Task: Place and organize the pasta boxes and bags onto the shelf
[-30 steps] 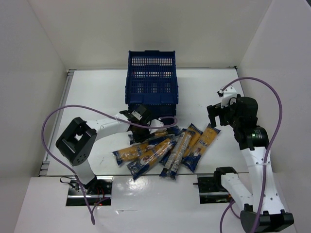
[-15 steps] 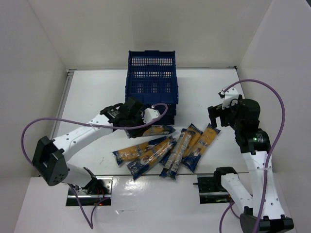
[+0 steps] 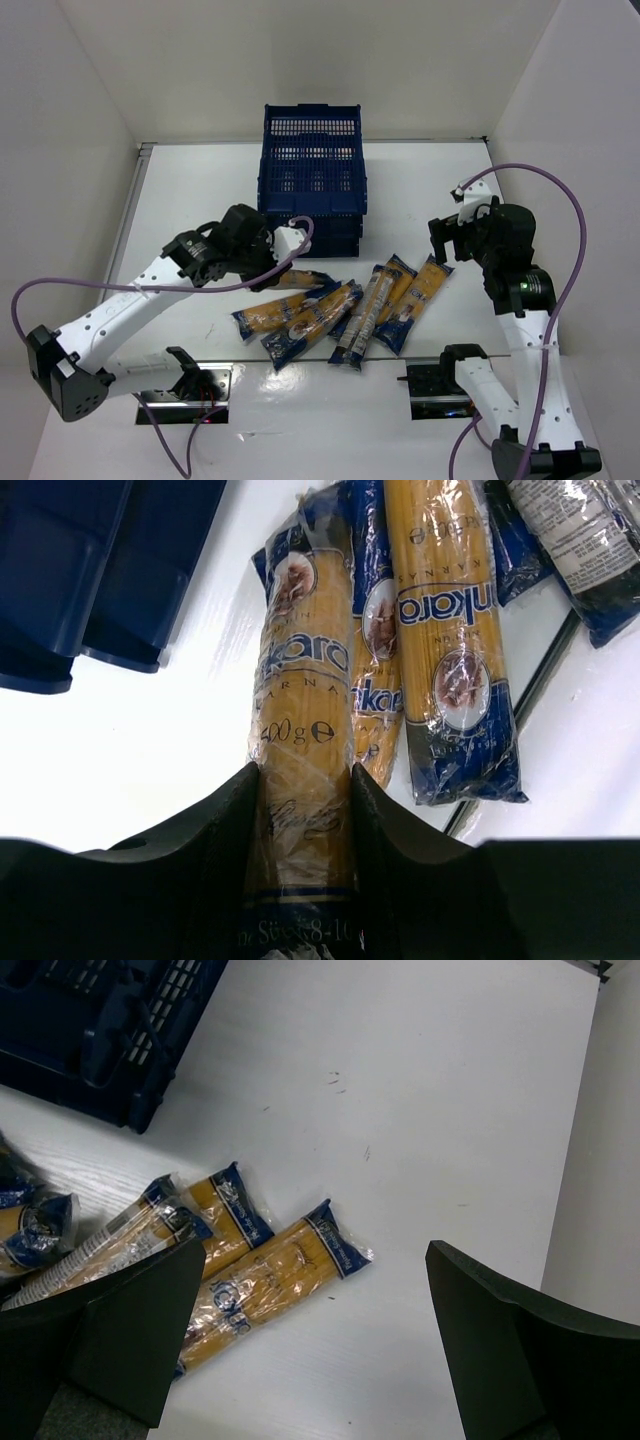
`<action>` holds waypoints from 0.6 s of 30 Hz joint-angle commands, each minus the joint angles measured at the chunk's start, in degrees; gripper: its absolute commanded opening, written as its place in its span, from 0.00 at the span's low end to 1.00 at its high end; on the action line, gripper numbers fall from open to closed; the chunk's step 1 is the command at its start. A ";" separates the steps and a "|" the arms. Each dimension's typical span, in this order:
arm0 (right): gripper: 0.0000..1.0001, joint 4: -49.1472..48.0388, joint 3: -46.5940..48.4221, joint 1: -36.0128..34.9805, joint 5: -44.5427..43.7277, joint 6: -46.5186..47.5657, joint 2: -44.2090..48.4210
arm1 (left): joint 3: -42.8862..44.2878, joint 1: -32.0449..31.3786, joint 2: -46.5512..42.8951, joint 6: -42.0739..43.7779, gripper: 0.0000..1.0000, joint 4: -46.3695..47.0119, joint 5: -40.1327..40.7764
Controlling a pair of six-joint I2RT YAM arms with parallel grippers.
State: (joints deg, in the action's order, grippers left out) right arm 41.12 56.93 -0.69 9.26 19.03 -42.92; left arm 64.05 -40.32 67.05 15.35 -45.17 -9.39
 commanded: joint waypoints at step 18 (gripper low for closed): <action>1.00 -2.28 1.43 2.27 3.58 -0.92 -1.03 | 1.60 -0.20 6.59 9.69 0.00 -8.44 4.19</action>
State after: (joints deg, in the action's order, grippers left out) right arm 41.12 56.90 1.13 11.90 18.68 -44.03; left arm 63.37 -40.34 70.39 21.04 -51.40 -7.03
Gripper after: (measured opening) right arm 0.999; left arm 0.448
